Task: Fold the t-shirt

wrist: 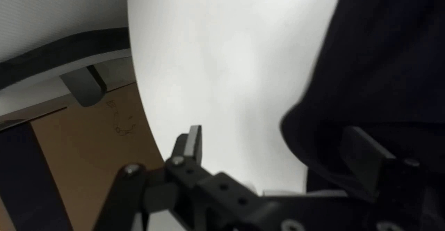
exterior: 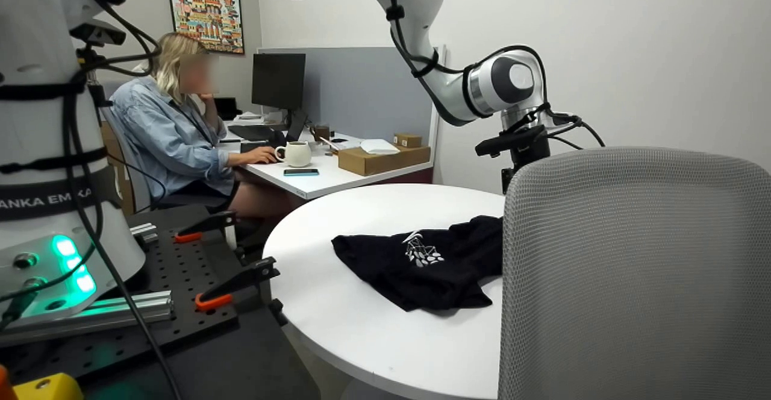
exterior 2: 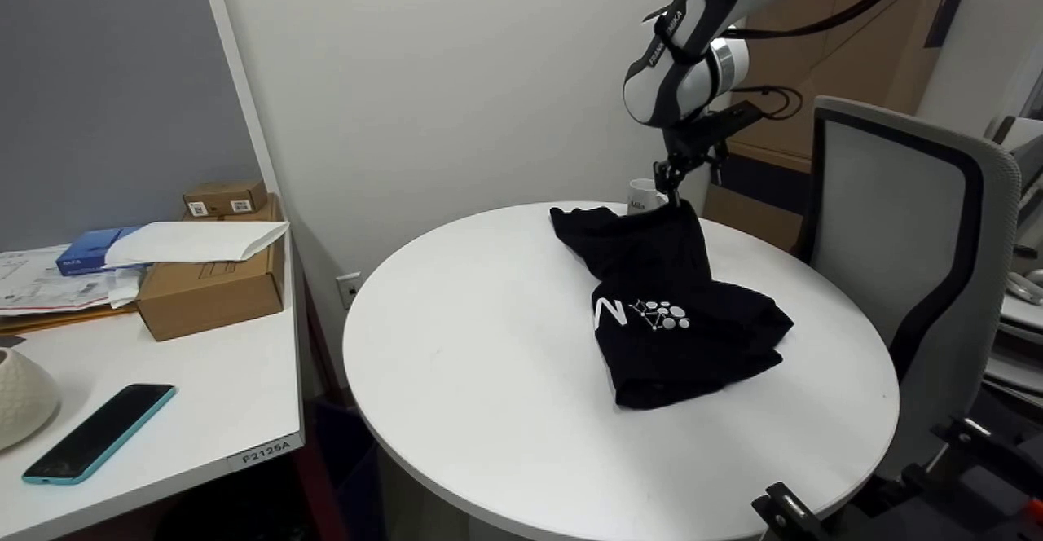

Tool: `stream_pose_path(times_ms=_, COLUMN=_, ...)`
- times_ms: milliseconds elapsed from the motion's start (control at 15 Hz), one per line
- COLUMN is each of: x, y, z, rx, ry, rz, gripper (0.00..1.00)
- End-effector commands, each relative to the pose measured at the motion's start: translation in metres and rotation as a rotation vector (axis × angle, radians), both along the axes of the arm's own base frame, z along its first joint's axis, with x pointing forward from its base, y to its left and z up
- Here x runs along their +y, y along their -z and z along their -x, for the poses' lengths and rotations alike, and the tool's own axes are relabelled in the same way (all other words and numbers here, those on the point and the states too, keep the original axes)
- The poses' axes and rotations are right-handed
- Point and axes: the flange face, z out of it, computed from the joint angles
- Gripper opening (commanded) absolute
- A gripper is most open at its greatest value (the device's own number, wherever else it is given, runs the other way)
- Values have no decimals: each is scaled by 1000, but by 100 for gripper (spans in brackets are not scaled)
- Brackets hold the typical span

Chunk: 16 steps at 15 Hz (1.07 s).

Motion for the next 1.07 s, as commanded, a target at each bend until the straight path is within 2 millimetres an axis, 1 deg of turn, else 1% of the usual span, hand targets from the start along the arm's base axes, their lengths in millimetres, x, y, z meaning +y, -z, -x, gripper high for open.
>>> stream_pose_path(times_ms=0, x=33, y=-7, z=1, rx=9, ry=-24, rz=-185, gripper=100)
stream_pose_path(times_ms=67, x=41, y=-8, z=-1, rx=4, ry=-20, rz=-238, gripper=100)
stream_pose_path(times_ms=200, x=54, y=-18, z=-3, rx=-12, ry=2, rz=-347, gripper=100)
stream_pose_path(times_ms=267, x=60, y=-21, z=-3, rx=-23, ry=3, rz=-377, gripper=100)
stream_pose_path(times_ms=400, x=78, y=-26, z=6, rx=-12, ry=-58, rz=-369, gripper=100)
stream_pose_path(times_ms=467, x=86, y=-26, z=14, rx=9, ry=-94, rz=-374, gripper=100)
stream_pose_path(times_ms=733, x=126, y=-10, z=61, rx=160, ry=-266, rz=-375, gripper=100)
stream_pose_path(times_ms=1000, x=174, y=-2, z=112, rx=293, ry=-448, rz=-381, gripper=100)
